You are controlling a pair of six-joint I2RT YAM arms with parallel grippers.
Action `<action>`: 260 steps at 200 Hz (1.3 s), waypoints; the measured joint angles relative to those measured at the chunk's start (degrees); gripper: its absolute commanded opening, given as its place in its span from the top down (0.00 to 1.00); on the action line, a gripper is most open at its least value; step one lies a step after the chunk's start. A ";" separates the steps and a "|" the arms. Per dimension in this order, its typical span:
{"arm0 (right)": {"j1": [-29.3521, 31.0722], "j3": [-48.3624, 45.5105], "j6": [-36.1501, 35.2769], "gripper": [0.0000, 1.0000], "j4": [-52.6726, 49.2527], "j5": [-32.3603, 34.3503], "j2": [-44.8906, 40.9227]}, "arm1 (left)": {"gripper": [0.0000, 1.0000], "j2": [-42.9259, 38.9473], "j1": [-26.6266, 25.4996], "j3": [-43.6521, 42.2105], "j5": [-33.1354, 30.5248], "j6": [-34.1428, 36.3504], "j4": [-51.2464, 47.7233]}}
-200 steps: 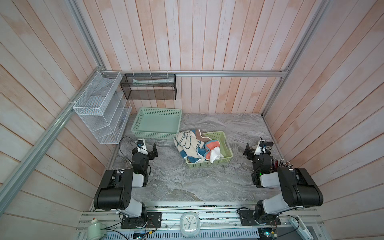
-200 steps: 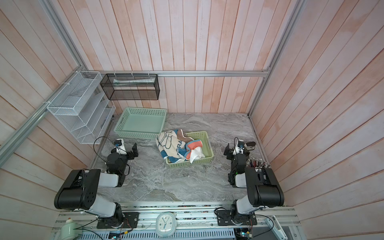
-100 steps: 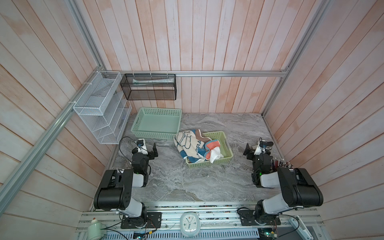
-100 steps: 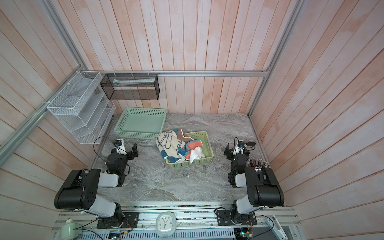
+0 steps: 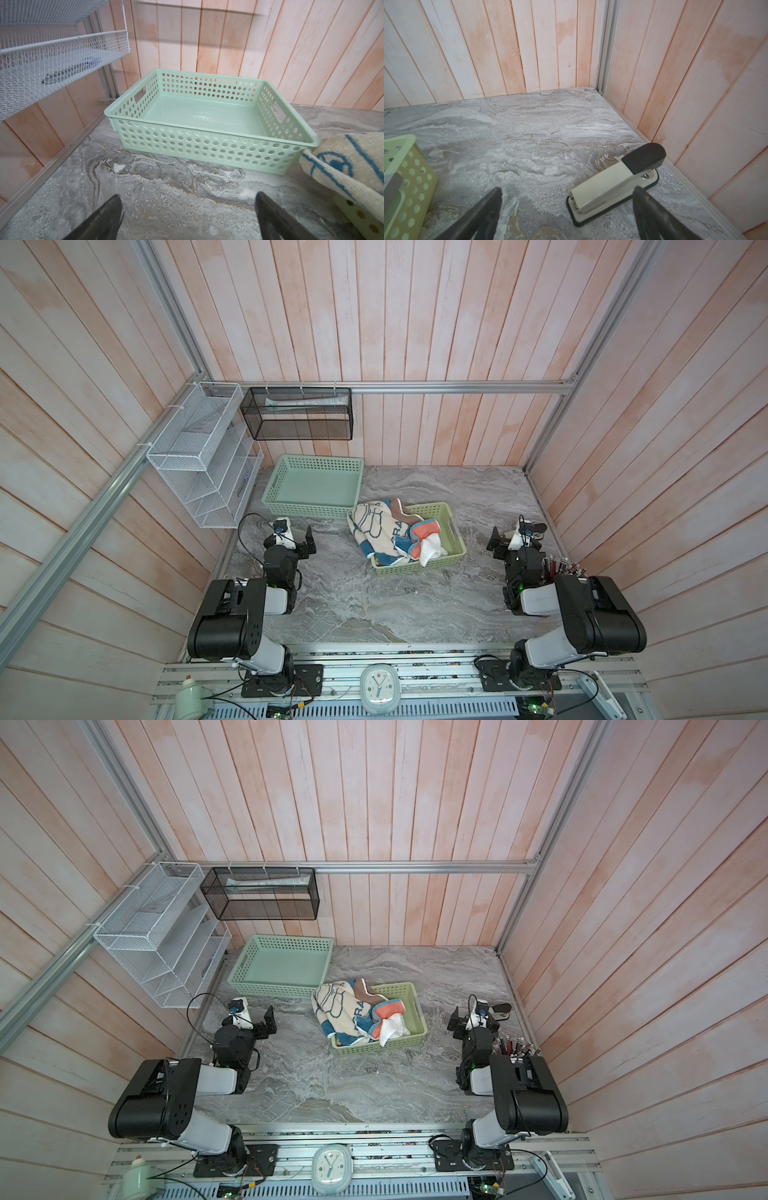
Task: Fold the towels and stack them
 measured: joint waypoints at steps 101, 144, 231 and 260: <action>0.39 13.33 6.23 0.17 -29.73 2.45 -16.68 | 0.00 -4.87 -0.94 -2.60 -2.67 -0.11 -1.22; 17.70 28.76 10.16 0.21 -54.05 4.87 -19.21 | 0.11 -22.23 -1.22 9.46 -4.87 -7.93 -28.81; 41.51 38.58 16.39 0.29 -60.83 -7.54 10.10 | 0.24 -19.87 -16.76 16.28 8.96 -28.96 -58.07; 30.01 41.57 16.76 0.43 -60.43 -15.82 12.70 | 0.24 -14.10 -22.77 16.68 10.95 -31.91 -58.23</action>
